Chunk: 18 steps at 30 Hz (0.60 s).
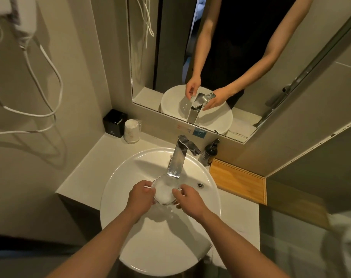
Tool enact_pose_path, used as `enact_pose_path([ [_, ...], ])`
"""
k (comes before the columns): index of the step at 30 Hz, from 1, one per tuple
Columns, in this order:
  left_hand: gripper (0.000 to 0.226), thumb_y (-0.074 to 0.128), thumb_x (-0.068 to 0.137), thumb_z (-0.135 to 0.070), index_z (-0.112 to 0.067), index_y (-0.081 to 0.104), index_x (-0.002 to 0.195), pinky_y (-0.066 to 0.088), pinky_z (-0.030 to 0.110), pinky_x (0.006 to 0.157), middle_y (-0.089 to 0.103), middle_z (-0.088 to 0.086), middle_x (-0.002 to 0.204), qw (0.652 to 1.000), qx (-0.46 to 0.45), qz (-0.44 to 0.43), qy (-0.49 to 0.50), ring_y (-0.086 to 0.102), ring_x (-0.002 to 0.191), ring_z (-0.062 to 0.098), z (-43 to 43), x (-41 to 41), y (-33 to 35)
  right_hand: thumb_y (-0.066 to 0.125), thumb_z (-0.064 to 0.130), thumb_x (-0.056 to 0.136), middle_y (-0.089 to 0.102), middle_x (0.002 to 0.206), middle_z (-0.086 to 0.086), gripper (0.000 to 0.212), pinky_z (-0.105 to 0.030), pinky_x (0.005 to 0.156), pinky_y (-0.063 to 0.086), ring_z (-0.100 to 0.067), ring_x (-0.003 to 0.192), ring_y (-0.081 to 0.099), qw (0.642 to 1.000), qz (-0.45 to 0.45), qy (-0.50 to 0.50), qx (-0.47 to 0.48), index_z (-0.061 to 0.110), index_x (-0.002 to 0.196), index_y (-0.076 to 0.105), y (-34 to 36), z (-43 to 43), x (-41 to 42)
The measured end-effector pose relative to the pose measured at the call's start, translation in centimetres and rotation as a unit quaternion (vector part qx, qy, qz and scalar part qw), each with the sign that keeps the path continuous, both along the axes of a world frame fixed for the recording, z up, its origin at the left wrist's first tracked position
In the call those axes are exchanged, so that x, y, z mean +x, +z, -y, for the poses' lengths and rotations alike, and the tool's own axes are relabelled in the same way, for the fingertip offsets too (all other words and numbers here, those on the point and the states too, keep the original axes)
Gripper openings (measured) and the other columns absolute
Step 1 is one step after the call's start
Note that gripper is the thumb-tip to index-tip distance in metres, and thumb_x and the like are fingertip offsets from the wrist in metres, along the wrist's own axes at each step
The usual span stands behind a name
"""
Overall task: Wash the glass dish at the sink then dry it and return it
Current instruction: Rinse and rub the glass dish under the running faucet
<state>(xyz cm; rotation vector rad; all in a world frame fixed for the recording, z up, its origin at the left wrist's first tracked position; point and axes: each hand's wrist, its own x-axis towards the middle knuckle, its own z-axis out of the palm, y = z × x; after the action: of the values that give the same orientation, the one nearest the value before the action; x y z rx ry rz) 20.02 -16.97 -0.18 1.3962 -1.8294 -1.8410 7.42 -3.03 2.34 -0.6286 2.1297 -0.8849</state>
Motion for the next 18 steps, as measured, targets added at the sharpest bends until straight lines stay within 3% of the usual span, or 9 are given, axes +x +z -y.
enact_pose_path([
  [3,0.011,0.057,0.093,-0.012,-0.017,0.061,0.102,0.061,0.038,0.071,0.073,0.01,0.089,0.998,-0.028,0.017,-0.045,0.074,0.073,0.024,0.2,0.1,0.4,0.051,0.028,0.101,0.068,0.093,-0.012,0.026,-0.049,0.081,0.061,-0.024,0.08,0.07,1.0,0.019,-0.015,-0.017,0.005,0.108,0.061,0.1,0.5,0.0],
  [6,0.017,0.059,0.096,-0.016,-0.02,0.059,0.112,0.055,0.026,0.062,0.068,0.006,0.087,0.992,-0.041,0.032,-0.119,0.071,0.072,0.02,1.4,-0.1,1.1,0.051,0.028,0.099,0.068,0.096,-0.013,0.027,-0.053,0.083,0.06,-0.031,0.086,0.071,1.0,0.006,-0.002,-0.006,0.006,0.109,0.061,0.2,0.6,-0.3],
  [9,0.022,0.06,0.097,-0.021,-0.019,0.062,0.118,0.063,0.039,0.072,0.07,0.009,0.094,0.982,-0.067,0.036,-0.173,0.072,0.079,0.031,2.8,-0.7,1.9,0.051,0.031,0.098,0.069,0.102,-0.017,0.033,-0.055,0.083,0.058,-0.032,0.087,0.071,1.0,-0.005,0.023,0.012,0.004,0.112,0.062,0.2,0.7,-1.0],
  [11,0.019,0.057,0.097,-0.018,-0.015,0.068,0.113,0.064,0.045,0.077,0.073,0.013,0.095,0.975,-0.085,0.047,-0.201,0.073,0.083,0.036,3.1,-1.1,2.3,0.051,0.033,0.098,0.07,0.101,-0.016,0.033,-0.055,0.084,0.058,-0.031,0.086,0.071,0.999,-0.012,0.034,0.016,0.006,0.114,0.064,0.1,0.8,-1.2],
  [18,0.022,0.047,0.102,-0.017,-0.012,0.061,0.117,0.058,0.041,0.08,0.07,0.01,0.103,0.96,-0.171,0.09,-0.205,0.067,0.088,0.027,1.3,-1.4,1.6,0.059,0.031,0.095,0.067,0.088,-0.005,0.027,-0.049,0.087,0.059,-0.023,0.083,0.068,1.0,-0.018,0.01,0.01,0.016,0.116,0.067,0.2,0.0,-1.1],
])
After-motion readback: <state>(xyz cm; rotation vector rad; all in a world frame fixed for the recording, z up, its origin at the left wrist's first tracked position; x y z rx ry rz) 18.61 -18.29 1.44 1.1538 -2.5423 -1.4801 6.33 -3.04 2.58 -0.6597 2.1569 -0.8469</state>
